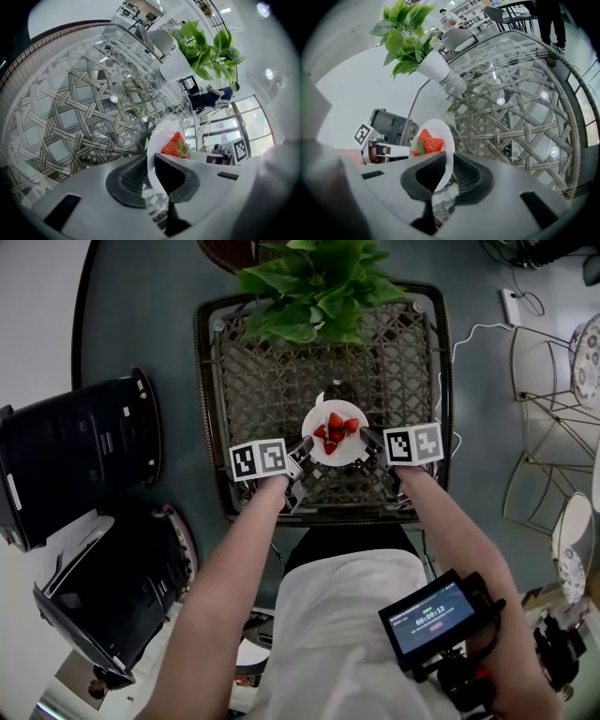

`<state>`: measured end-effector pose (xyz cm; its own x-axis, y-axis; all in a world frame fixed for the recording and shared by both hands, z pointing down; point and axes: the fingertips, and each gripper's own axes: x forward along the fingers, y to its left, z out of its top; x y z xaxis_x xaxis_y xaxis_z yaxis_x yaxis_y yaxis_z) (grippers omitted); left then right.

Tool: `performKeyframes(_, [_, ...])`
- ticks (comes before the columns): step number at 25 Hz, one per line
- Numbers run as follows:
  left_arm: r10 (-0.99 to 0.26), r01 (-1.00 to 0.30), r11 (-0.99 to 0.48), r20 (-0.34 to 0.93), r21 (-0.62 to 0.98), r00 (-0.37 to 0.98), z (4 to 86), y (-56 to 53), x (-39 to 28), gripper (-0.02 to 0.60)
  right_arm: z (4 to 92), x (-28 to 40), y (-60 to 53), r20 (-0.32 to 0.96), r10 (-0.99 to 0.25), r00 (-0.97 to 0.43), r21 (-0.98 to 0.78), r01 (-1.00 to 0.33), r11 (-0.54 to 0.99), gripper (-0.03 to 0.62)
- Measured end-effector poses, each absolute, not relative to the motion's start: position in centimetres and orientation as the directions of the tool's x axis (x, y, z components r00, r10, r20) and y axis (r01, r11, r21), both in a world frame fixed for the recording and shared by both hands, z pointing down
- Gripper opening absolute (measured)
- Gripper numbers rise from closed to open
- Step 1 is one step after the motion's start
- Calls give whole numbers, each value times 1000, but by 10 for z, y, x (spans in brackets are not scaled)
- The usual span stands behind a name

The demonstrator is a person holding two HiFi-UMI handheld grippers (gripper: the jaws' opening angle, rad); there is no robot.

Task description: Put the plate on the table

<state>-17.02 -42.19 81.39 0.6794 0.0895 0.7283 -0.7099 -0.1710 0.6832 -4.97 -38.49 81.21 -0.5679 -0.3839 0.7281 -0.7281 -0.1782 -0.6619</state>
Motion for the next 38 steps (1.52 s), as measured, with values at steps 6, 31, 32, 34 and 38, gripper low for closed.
performKeyframes(6, [95,-762,-239,796,602,598,815,-420,-169,35,814,-49,-382,809,-332,-485,-552,-821,-146,41])
performKeyframes(31, [-24,-780,-424,855,461,519,804,-427,-180,141,810,-36,-380,880,-364,-304,-339,-940,-33,106])
performKeyframes(32, [-29,-782,-424,856,457,516,804,-428,-183,141,808,-34,-380,880,-371,-296,-333,-942,-37,106])
performKeyframes(34, [-41,-787,-425,859,448,511,801,-428,-190,141,805,-31,-379,879,-382,-286,-327,-944,-44,104])
performKeyframes(38, [-56,-789,-423,856,447,514,796,-427,-200,141,798,-24,-376,874,-405,-271,-323,-944,-65,104])
